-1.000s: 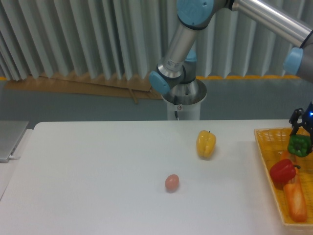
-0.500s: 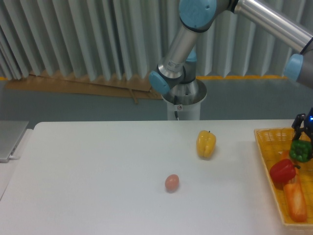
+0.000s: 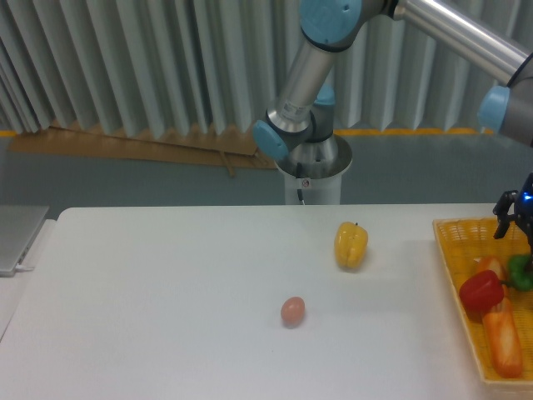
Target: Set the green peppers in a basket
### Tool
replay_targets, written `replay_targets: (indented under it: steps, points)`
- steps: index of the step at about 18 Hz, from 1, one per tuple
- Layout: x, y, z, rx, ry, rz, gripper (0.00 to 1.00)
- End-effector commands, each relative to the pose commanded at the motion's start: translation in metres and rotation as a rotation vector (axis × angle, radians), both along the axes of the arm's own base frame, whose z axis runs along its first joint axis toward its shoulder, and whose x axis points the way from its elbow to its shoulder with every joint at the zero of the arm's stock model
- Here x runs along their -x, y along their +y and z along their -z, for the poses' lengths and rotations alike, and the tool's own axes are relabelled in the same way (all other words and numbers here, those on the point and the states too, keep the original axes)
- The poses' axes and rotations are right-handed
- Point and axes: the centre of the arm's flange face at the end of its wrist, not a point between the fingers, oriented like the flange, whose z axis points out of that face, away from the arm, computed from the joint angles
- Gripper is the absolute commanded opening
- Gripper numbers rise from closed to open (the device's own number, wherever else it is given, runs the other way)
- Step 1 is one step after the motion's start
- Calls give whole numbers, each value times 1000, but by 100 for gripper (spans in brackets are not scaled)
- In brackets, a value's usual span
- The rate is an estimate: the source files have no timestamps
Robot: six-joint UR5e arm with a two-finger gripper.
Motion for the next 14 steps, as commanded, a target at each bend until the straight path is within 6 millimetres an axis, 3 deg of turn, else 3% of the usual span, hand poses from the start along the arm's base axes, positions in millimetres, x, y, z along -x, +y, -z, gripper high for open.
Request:
replay_targets:
  steps: [2,5,8,12,14]
  points:
    - [-1,12,-34,-5,53,17,100]
    - [-47,59,-92,-8,49,40,100]
    - [-93,107,-102,-24,-51,-30,100]
    - [-124,147,-99,-14,-73,23,100]
    - [-137,155,-106,-20,-73,-1,100]
